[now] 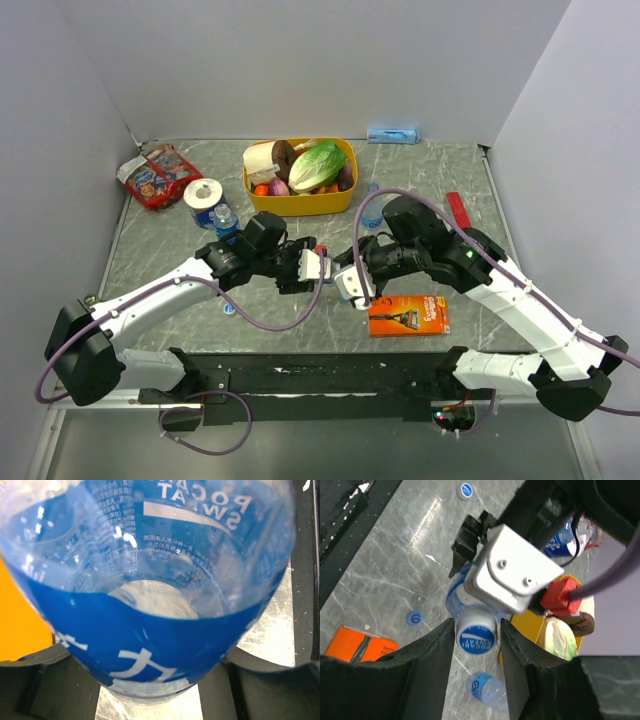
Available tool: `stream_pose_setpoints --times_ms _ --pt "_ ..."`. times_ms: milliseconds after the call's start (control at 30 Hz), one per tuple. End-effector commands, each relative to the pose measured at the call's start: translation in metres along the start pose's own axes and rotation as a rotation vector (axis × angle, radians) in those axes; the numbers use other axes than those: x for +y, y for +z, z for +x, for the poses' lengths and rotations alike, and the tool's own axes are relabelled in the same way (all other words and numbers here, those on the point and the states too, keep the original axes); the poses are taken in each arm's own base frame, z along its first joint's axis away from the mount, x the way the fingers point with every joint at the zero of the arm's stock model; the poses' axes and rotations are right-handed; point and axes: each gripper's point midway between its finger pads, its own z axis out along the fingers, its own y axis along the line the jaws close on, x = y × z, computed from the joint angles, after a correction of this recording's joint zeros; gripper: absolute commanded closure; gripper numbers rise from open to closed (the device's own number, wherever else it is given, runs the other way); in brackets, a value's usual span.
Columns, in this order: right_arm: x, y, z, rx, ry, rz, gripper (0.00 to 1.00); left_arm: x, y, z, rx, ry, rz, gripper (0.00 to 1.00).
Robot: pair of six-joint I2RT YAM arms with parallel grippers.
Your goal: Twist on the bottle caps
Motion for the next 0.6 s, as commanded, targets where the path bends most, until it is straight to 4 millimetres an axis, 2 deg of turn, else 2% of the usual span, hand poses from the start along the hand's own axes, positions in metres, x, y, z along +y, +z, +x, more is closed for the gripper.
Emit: stream_pose_setpoints --times_ms 0,67,133,267,300,367,400,433,467,500,533,567 --pt "-0.003 -0.001 -0.014 -0.046 -0.042 0.008 0.56 0.011 -0.001 -0.026 -0.072 0.021 -0.017 0.99" --pt "-0.002 0.001 -0.015 -0.048 -0.041 -0.001 0.6 0.012 -0.001 -0.026 -0.072 0.022 -0.021 0.99" --pt "-0.004 0.0 -0.015 -0.046 -0.021 0.009 0.69 0.012 -0.001 -0.026 -0.072 0.022 -0.023 0.99" --pt "-0.017 0.004 -0.008 -0.022 0.091 0.059 0.92 0.017 -0.002 -0.026 -0.079 0.0 -0.062 0.99" --pt "-0.019 0.009 -0.001 -0.009 0.213 0.071 1.0 0.029 -0.003 -0.031 -0.096 -0.027 -0.125 0.99" --pt "-0.035 0.006 0.011 -0.005 0.372 0.132 1.0 0.044 -0.008 -0.032 -0.112 -0.08 -0.229 0.99" --pt "-0.037 0.013 0.02 0.001 0.573 0.146 1.0 0.059 -0.015 -0.03 -0.111 -0.163 -0.337 0.99" --pt "-0.047 0.01 0.023 0.002 0.672 0.182 1.0 0.077 -0.022 -0.043 -0.174 -0.173 -0.433 0.99" --pt "-0.054 0.004 0.039 0.011 0.813 0.219 1.0 0.083 -0.03 -0.041 -0.193 -0.205 -0.498 0.99" --pt "-0.054 0.009 0.046 -0.006 1.06 0.216 1.0 0.091 -0.035 -0.042 -0.211 -0.256 -0.554 0.99" --pt "-0.057 0.006 0.054 -0.018 1.201 0.239 1.0 0.103 -0.045 -0.043 -0.226 -0.269 -0.64 0.99" --pt "-0.057 0.006 0.061 -0.025 1.338 0.25 1.0 0.105 -0.045 -0.043 -0.233 -0.286 -0.65 0.99"
